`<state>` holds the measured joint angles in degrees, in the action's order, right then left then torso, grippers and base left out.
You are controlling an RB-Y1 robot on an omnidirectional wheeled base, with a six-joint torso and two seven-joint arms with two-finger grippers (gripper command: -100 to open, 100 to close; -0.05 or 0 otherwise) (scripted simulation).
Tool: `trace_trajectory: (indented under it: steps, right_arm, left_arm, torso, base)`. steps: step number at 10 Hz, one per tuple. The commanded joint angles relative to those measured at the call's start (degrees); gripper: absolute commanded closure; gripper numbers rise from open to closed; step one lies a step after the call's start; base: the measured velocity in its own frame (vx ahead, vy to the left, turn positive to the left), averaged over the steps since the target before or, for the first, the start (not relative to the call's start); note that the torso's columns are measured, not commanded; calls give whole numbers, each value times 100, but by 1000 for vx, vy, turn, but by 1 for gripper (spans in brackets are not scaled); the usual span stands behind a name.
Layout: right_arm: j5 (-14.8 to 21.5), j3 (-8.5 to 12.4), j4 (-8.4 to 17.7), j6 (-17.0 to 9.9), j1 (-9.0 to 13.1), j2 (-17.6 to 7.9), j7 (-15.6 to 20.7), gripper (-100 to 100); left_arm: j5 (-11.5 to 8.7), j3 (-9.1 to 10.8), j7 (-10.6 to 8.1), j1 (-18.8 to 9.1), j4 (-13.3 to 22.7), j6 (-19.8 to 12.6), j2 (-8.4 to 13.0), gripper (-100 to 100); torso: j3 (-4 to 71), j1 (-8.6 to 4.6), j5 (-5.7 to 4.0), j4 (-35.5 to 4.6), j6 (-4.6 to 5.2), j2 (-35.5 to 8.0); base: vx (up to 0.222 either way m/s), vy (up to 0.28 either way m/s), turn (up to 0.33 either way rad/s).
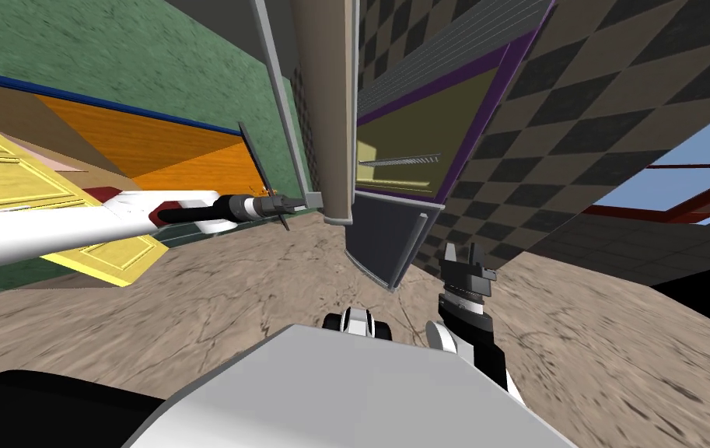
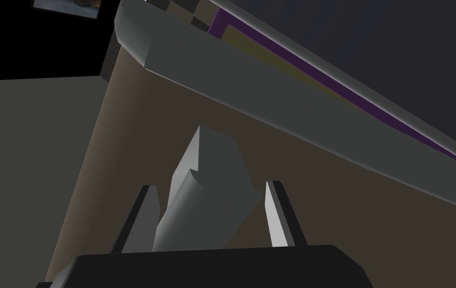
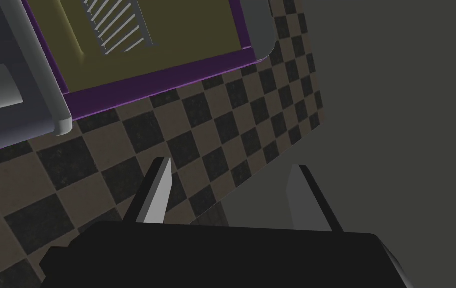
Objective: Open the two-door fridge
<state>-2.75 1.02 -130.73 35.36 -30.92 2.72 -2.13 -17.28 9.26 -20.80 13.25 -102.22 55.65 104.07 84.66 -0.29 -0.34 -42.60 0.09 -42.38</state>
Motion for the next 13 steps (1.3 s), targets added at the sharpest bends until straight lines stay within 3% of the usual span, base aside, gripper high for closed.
trace_trajectory:
  steps: [1,3,4,6,9,13]
  right_arm:
    - [0,0,1,0,0,0,0,0]
    - [0,1,1,0,0,-1,0,0]
    - [0,0,1,0,0,0,0,0]
    - [0,2,1,0,-1,-2,0,0]
    - [0,1,1,0,0,-1,0,0]
    - [0,2,1,0,-1,-2,0,0]
  left_arm:
    - [0,200,-16,56,-148,174,-12,100]
    - [53,167,-9,119,-157,149,-28,100]
    - [56,201,-12,127,-230,288,-12,100]
    - [45,206,7,122,-298,417,12,100]
    - [25,216,44,113,-434,674,61,100]
    - [4,225,81,105,-570,931,109,100]
  torso:
    - [-6,32,18,-5,-2,-10]
    - [-21,41,27,-12,-17,-26]
    - [-25,-7,19,8,-16,-22]
    - [-3,65,33,3,-13,1]
    - [10,-2,11,11,-4,9]
    - [13,25,14,2,-2,6]
  base:
    - [4,239,-19]
    - [30,149,-15]
    - [74,182,-32]
    - [103,276,-29]
    - [71,240,-23]
    - [89,252,-28]
